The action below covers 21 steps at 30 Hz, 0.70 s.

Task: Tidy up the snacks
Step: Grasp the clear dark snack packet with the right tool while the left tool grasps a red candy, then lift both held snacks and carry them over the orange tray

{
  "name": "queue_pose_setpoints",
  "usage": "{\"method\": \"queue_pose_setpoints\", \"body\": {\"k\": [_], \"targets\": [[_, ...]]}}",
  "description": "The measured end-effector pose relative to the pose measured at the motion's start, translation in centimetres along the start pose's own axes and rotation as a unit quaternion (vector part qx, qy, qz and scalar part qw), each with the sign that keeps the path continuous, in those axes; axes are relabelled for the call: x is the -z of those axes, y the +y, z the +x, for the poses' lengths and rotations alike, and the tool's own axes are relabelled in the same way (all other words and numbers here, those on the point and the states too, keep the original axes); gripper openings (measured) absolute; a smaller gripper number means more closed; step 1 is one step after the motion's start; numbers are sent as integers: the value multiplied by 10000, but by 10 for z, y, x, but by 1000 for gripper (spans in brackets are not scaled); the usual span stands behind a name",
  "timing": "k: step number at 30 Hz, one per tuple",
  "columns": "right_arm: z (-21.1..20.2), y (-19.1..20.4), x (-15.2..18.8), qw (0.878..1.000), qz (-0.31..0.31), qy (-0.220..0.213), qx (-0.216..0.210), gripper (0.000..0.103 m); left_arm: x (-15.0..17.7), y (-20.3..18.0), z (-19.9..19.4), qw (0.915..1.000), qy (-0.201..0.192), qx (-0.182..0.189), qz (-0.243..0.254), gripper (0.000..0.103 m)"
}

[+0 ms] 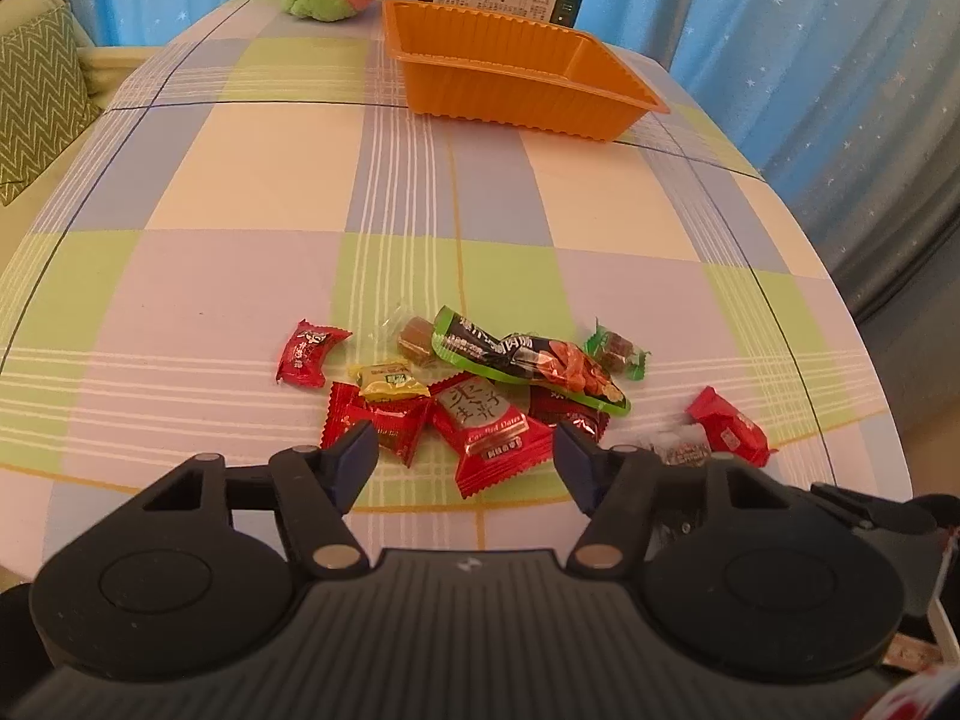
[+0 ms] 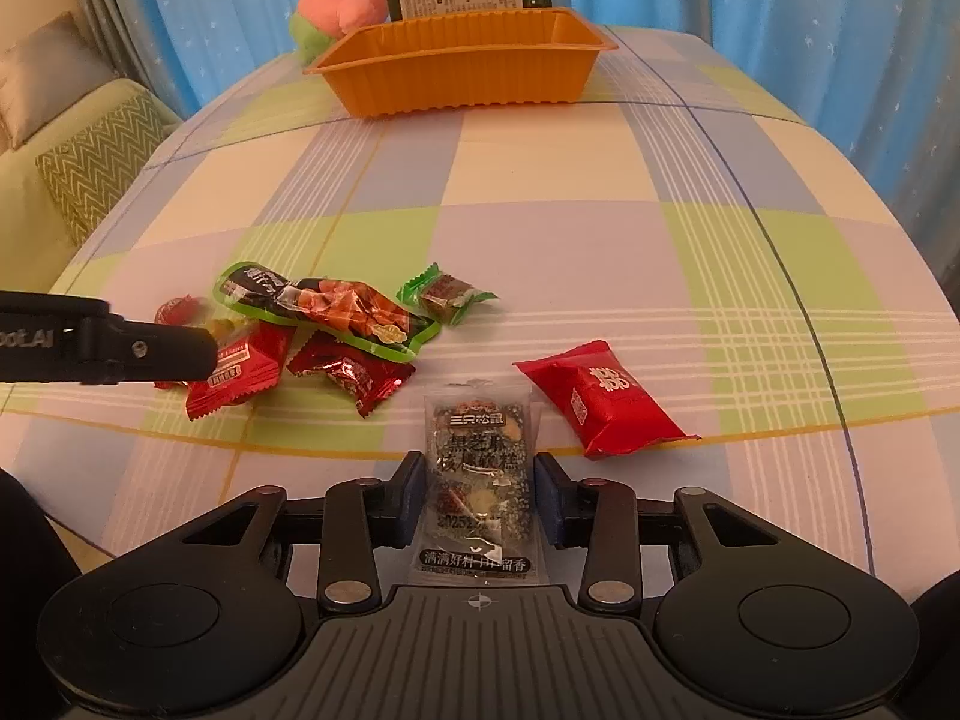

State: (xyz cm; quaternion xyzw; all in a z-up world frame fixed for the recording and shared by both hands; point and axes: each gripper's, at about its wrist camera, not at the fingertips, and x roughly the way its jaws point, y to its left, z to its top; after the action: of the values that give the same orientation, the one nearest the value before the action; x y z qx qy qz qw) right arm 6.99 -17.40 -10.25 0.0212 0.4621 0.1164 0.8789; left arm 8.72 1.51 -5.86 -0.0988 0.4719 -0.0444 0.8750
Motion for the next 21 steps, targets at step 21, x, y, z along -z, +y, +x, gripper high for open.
{"method": "queue_pose_setpoints", "body": {"k": [21], "targets": [[-13, -6, -1, 9999, 87, -71, -130, 38, 4, -7, 33, 9992, 342, -92, -164, 29]]}}
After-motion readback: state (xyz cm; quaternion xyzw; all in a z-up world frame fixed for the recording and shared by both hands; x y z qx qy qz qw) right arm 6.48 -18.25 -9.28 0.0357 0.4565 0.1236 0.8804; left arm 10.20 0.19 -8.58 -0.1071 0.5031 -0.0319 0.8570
